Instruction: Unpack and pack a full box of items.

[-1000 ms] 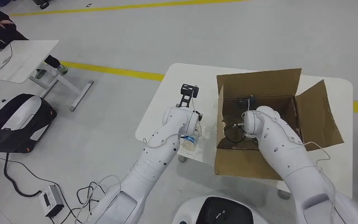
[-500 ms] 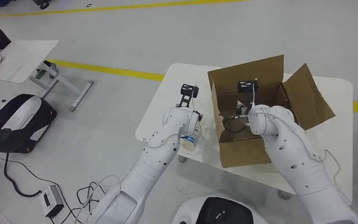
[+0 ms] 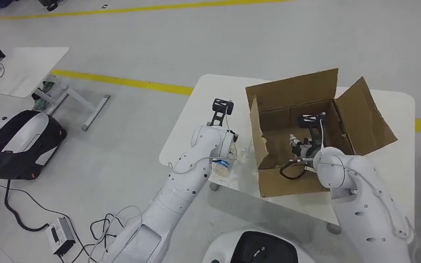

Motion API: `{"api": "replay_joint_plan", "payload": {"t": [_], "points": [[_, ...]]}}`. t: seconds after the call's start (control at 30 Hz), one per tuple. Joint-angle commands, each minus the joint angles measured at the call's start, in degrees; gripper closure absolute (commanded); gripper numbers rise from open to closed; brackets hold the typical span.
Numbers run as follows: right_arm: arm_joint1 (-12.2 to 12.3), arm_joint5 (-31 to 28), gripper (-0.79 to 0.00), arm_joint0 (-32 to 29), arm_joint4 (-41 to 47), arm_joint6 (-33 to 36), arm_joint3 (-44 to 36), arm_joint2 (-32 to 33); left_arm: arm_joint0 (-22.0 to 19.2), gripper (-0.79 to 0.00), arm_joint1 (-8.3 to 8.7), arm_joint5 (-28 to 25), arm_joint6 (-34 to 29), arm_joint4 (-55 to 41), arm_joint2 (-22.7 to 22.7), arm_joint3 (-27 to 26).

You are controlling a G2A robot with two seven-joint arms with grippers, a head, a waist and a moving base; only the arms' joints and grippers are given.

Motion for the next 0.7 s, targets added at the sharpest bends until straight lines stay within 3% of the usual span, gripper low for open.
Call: {"api": "replay_joint_plan", "payload": {"t": [0.0, 0.3, 0.67], "points": [[-0.2, -0.1, 0.0, 0.5, 0.6, -0.8, 0.9, -0.2, 0.0, -0.785, 0.0, 0.0, 0.0, 0.0, 0.0, 0.0], [-0.2, 2.1, 0.0, 0.2, -0.7, -4.9, -4.8, 1.6, 0.0, -0.785, 0.0, 0.0, 0.0, 0.0, 0.0, 0.0], [1.0, -1.5, 0.0, -9.3, -2.3, -15.0, -17.9, 7.1, 0.0, -0.785, 0.0, 0.0, 0.0, 0.0, 0.0, 0.0]]}}
